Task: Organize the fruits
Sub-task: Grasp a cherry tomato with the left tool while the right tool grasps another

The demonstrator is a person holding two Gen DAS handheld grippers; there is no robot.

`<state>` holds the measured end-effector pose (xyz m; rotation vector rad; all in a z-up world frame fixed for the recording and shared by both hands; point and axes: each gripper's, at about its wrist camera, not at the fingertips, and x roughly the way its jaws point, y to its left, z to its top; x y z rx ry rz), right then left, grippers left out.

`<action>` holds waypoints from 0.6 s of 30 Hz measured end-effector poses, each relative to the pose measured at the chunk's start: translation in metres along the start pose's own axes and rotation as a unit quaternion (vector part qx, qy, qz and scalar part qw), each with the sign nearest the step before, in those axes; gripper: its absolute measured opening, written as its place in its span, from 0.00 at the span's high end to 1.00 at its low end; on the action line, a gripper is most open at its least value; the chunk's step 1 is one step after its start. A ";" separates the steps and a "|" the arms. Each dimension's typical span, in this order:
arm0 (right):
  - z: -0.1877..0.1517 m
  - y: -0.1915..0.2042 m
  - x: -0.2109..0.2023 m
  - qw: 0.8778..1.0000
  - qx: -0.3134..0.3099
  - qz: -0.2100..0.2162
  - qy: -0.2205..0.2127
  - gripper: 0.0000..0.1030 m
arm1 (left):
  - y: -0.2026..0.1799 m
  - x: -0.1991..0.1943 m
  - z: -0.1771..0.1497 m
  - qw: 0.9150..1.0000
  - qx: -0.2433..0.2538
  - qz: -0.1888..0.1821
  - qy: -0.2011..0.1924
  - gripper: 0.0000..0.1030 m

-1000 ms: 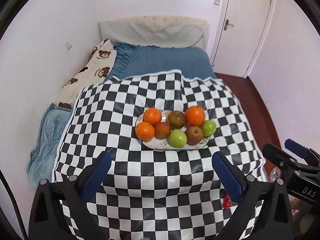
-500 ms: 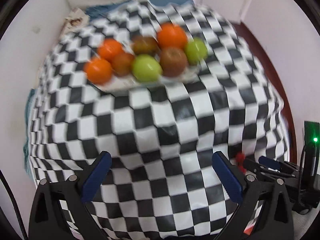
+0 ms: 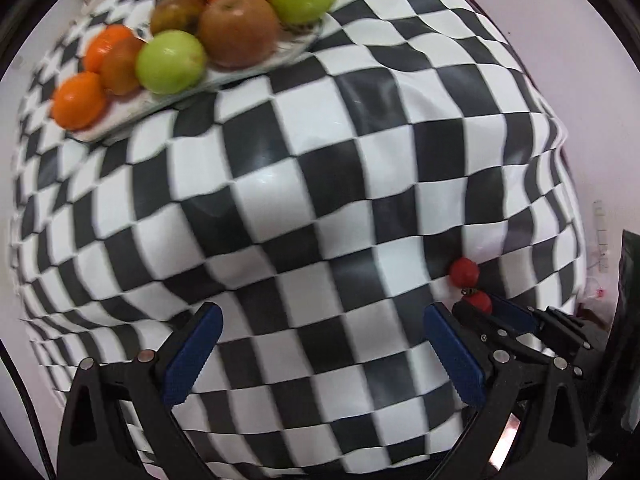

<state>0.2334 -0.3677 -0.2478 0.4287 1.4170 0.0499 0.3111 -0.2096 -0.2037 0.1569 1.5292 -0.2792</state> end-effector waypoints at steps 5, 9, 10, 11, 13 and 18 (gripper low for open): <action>-0.006 -0.023 -0.029 0.999 0.024 0.004 -0.029 0.66 | -0.028 0.017 0.010 0.996 0.000 -0.083 0.023 0.07; -0.002 -0.052 -0.045 0.998 0.046 -0.005 -0.039 0.66 | -0.056 0.043 0.014 0.990 0.002 -0.126 0.065 0.34; 0.000 -0.060 -0.048 0.998 0.052 -0.006 -0.041 0.66 | -0.061 0.048 0.014 0.989 0.003 -0.133 0.072 0.36; -0.001 -0.064 -0.049 0.997 0.058 -0.006 -0.042 0.66 | -0.066 0.052 0.015 0.987 0.004 -0.137 0.078 0.39; 0.005 -0.075 -0.053 0.997 0.070 -0.006 -0.044 0.66 | -0.075 0.062 0.011 0.986 0.007 -0.144 0.089 0.43; 0.004 -0.089 -0.055 0.994 0.093 -0.005 -0.049 0.66 | -0.091 0.079 0.011 0.985 0.015 -0.140 0.102 0.67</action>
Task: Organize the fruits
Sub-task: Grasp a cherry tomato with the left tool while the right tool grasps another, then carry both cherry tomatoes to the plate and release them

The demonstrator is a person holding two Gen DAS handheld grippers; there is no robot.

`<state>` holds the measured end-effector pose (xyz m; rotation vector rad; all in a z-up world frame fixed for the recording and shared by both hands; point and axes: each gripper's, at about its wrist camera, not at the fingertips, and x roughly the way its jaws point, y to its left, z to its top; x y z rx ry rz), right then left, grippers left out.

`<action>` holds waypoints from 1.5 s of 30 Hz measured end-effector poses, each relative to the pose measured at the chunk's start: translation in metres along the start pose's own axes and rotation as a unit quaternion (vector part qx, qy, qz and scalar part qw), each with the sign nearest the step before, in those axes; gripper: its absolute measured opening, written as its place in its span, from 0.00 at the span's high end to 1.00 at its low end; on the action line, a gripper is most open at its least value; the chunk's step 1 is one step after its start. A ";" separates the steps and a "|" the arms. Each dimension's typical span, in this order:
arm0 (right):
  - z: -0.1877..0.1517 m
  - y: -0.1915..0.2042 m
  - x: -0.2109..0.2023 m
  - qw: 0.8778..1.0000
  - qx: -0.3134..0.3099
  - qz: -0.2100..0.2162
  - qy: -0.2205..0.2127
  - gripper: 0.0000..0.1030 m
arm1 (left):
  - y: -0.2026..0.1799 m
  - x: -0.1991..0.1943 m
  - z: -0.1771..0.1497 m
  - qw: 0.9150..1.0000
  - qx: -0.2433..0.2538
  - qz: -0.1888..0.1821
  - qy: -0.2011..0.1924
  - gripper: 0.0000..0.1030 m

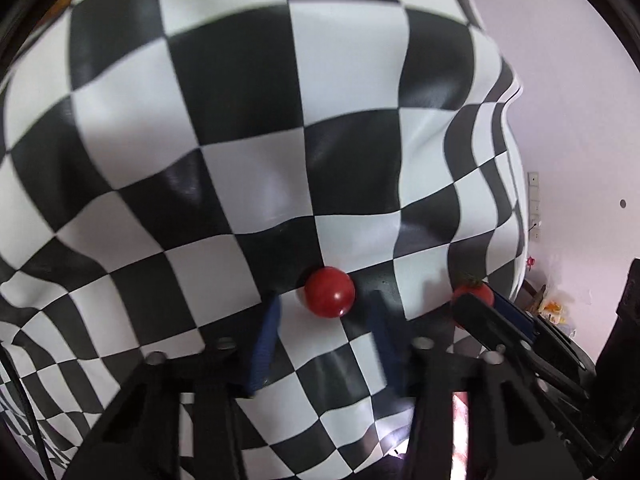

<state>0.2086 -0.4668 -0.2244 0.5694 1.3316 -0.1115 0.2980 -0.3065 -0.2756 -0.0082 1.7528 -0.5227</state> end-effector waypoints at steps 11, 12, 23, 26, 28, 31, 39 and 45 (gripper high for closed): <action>0.003 -0.005 -0.004 1.000 0.001 0.011 0.004 0.66 | 0.007 -0.028 -0.005 0.999 -0.016 -0.011 -0.035 0.78; 0.004 -0.002 -0.006 1.000 -0.002 0.013 0.003 0.66 | 0.008 -0.038 -0.005 0.999 -0.017 -0.013 -0.044 0.78; 0.035 0.087 -0.025 0.994 -0.070 0.083 -0.012 0.66 | 0.073 -0.165 -0.024 0.985 -0.066 -0.035 -0.156 0.78; 0.043 0.125 -0.021 0.990 -0.102 0.100 -0.010 0.66 | 0.112 -0.204 -0.028 0.977 -0.094 -0.038 -0.187 0.78; 0.050 0.153 -0.012 0.986 -0.121 0.114 -0.003 0.66 | 0.140 -0.224 -0.025 0.972 -0.110 -0.035 -0.203 0.78; 0.060 0.196 0.005 0.980 -0.146 0.133 0.007 0.66 | 0.174 -0.235 -0.020 0.966 -0.138 -0.029 -0.215 0.78; 0.082 0.308 0.055 0.966 -0.208 0.156 0.009 0.66 | 0.256 -0.233 0.021 0.956 -0.205 -0.046 -0.204 0.78; 0.089 0.357 0.091 0.961 -0.234 0.146 0.027 0.66 | 0.285 -0.229 0.044 0.954 -0.228 -0.058 -0.188 0.78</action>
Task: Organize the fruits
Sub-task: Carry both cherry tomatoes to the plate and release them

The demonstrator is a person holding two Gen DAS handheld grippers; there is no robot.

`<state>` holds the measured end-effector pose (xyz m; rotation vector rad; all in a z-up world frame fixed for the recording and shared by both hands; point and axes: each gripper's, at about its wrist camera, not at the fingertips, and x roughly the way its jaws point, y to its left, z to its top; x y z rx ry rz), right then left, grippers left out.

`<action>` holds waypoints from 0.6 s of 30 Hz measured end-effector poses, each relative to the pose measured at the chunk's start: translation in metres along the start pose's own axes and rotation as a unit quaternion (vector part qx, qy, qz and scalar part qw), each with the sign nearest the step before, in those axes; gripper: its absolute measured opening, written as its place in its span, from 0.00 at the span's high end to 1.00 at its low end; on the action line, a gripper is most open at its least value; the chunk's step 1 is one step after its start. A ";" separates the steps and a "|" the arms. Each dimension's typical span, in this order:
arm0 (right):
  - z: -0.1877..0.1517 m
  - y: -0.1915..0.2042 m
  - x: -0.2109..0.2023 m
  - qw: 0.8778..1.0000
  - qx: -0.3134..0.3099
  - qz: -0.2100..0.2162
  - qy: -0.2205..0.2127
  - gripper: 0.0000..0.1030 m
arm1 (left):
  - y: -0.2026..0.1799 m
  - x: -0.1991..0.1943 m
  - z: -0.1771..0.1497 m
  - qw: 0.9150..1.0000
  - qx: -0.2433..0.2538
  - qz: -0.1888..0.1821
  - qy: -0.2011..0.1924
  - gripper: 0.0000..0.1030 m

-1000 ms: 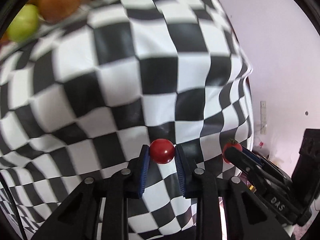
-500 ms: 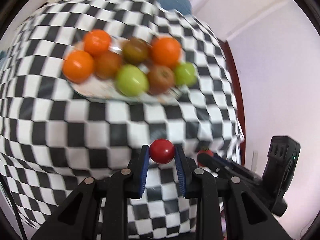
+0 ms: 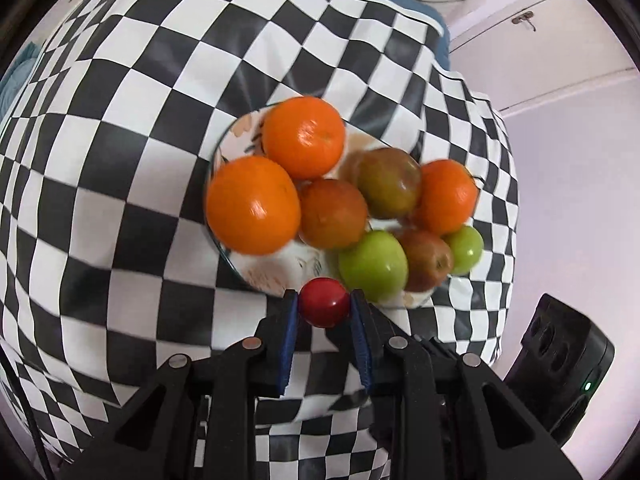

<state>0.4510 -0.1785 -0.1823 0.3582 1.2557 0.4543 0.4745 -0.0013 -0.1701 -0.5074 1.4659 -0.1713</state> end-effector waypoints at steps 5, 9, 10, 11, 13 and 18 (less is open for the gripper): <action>0.011 0.005 0.018 1.000 -0.001 -0.008 0.005 0.66 | 0.003 0.003 0.010 1.000 -0.003 0.005 0.008 0.77; 0.017 0.003 0.026 1.000 0.006 -0.009 0.013 0.66 | -0.001 0.002 0.013 1.000 -0.001 0.022 0.001 0.76; 0.019 0.002 0.029 1.000 0.011 -0.008 0.016 0.66 | -0.004 0.002 0.013 0.999 0.005 0.032 0.002 0.76; 0.019 0.002 0.030 1.000 0.011 -0.009 0.015 0.62 | -0.007 0.002 0.014 0.999 0.014 0.039 0.002 0.74; 0.018 0.003 0.028 1.000 0.008 -0.010 0.010 0.50 | -0.010 0.001 0.014 0.999 0.022 0.049 -0.001 0.72; 0.010 0.016 0.015 1.000 0.001 -0.010 -0.010 0.19 | -0.016 -0.009 0.017 0.997 0.035 0.061 -0.018 0.32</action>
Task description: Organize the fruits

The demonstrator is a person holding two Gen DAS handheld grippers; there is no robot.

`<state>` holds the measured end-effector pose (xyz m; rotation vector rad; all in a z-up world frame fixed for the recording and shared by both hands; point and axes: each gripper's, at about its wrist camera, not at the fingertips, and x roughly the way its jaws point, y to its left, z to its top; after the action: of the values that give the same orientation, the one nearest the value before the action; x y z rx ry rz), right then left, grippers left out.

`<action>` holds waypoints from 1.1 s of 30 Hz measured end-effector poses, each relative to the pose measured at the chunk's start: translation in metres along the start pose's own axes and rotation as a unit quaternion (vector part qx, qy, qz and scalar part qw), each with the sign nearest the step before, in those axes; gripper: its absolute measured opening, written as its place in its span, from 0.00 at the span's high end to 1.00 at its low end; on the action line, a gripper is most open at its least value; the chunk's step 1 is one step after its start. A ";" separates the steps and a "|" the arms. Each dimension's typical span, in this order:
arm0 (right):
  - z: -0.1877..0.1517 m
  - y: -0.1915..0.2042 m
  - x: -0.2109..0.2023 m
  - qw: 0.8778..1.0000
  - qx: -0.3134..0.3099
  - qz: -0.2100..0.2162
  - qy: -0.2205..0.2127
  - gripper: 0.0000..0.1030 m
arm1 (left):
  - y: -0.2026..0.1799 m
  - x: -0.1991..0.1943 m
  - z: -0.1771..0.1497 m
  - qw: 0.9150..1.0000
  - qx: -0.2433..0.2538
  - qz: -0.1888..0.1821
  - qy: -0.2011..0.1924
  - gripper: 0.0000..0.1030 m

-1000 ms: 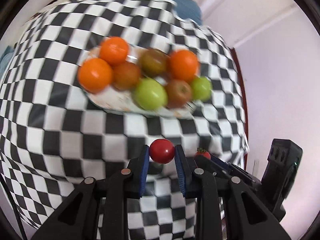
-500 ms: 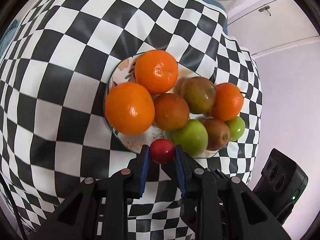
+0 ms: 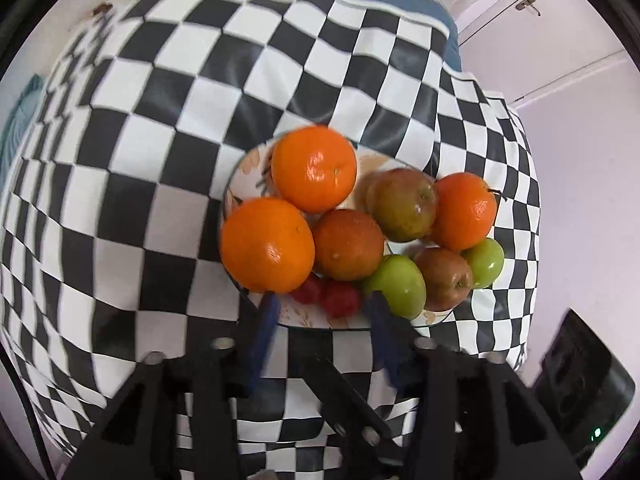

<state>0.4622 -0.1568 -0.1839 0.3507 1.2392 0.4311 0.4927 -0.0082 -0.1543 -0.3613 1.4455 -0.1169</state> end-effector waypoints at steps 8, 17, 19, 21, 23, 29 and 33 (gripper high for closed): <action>-0.013 -0.007 -0.059 0.993 -0.013 -0.114 -0.034 0.08 | -0.007 -0.043 -0.017 0.989 0.049 0.110 -0.085 0.11; -0.012 -0.034 -0.120 0.978 -0.010 -0.198 -0.064 0.07 | -0.008 -0.047 -0.052 0.983 0.063 0.140 -0.105 0.11; -0.014 -0.035 -0.119 0.976 -0.011 -0.206 -0.068 0.07 | -0.012 -0.049 -0.058 0.981 0.066 0.143 -0.109 0.11; -0.017 -0.034 -0.122 0.976 -0.012 -0.207 -0.069 0.07 | -0.016 -0.054 -0.066 0.979 0.073 0.148 -0.120 0.11; -0.022 -0.027 -0.130 0.975 -0.014 -0.209 -0.073 0.07 | -0.021 -0.063 -0.073 0.977 0.079 0.149 -0.128 0.11; -0.030 -0.018 -0.156 0.971 -0.016 -0.216 -0.097 0.07 | -0.033 -0.091 -0.095 0.971 0.083 0.151 -0.164 0.11; -0.040 -0.008 -0.185 0.969 -0.017 -0.216 -0.119 0.07 | -0.045 -0.118 -0.112 0.967 0.096 0.141 -0.188 0.11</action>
<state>0.3758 -0.2549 -0.0464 0.0904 1.0348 0.0324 0.3733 -0.0345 -0.0375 -0.0124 1.0844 0.0414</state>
